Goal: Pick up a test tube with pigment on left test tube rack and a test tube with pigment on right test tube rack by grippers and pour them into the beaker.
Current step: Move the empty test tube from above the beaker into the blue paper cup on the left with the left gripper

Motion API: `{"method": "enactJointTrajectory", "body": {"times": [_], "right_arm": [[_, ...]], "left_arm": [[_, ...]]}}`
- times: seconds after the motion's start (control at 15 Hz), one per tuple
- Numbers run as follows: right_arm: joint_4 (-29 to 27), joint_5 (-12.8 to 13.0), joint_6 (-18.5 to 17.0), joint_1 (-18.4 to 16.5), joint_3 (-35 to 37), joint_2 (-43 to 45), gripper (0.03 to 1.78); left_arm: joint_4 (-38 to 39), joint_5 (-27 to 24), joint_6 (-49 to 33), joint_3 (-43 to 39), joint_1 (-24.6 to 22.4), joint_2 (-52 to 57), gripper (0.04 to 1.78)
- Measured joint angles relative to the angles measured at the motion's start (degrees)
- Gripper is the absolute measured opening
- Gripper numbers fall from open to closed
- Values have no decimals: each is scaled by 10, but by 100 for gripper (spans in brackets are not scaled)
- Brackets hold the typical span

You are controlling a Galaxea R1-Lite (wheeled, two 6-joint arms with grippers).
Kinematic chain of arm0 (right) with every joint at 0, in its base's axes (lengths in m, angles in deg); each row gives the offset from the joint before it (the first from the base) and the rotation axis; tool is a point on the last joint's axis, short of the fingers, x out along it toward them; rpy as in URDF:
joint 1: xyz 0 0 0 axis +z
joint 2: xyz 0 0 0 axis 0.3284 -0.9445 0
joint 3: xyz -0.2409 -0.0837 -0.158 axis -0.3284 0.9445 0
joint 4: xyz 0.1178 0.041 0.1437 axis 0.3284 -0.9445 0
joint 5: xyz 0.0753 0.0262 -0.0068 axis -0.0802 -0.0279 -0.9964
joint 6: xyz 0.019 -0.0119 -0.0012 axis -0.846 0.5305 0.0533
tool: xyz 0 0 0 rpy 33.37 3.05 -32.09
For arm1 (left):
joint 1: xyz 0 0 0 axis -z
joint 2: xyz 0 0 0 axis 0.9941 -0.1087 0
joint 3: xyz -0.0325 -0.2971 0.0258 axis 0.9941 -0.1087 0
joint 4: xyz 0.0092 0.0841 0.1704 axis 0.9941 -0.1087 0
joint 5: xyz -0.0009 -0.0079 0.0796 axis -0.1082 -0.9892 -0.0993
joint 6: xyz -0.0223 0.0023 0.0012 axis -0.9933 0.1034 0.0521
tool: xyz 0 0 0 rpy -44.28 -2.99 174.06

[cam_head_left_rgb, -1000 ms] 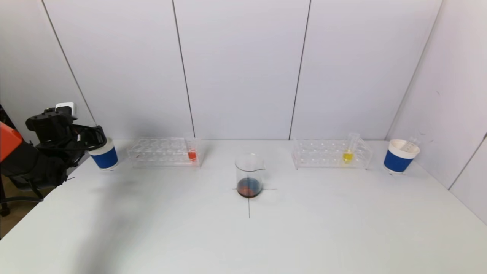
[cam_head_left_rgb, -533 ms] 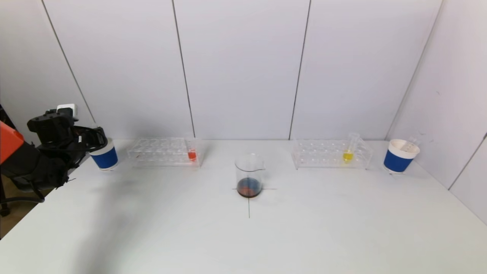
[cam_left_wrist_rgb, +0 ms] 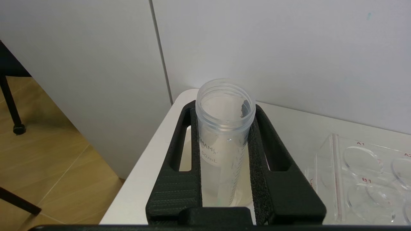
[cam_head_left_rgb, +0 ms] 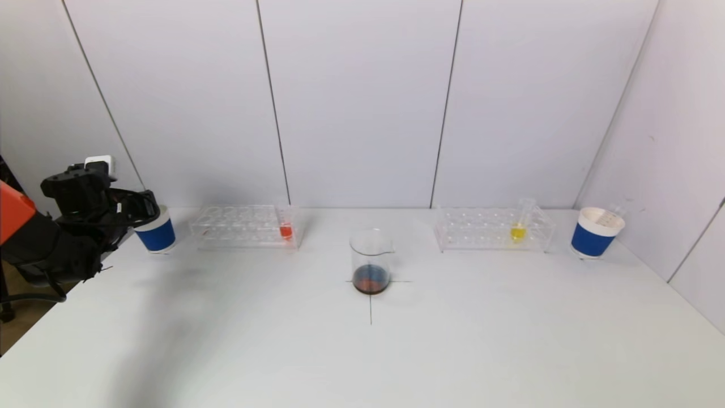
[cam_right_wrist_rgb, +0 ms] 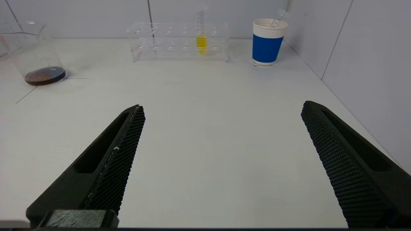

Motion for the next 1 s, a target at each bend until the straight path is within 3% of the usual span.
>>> {"method": "enactJointTrajectory", "body": {"times": [0.33,0.53,1.0], "right_arm": [[0,0,0,0,0,0,177],[0,0,0,0,0,0,177],[0,0,0,0,0,0,177]], "left_arm": [[20,0,0,0,0,-7,44],[22,0,1,0,0,-9,59],[23,-1,1,-4,0,-10,157]]}}
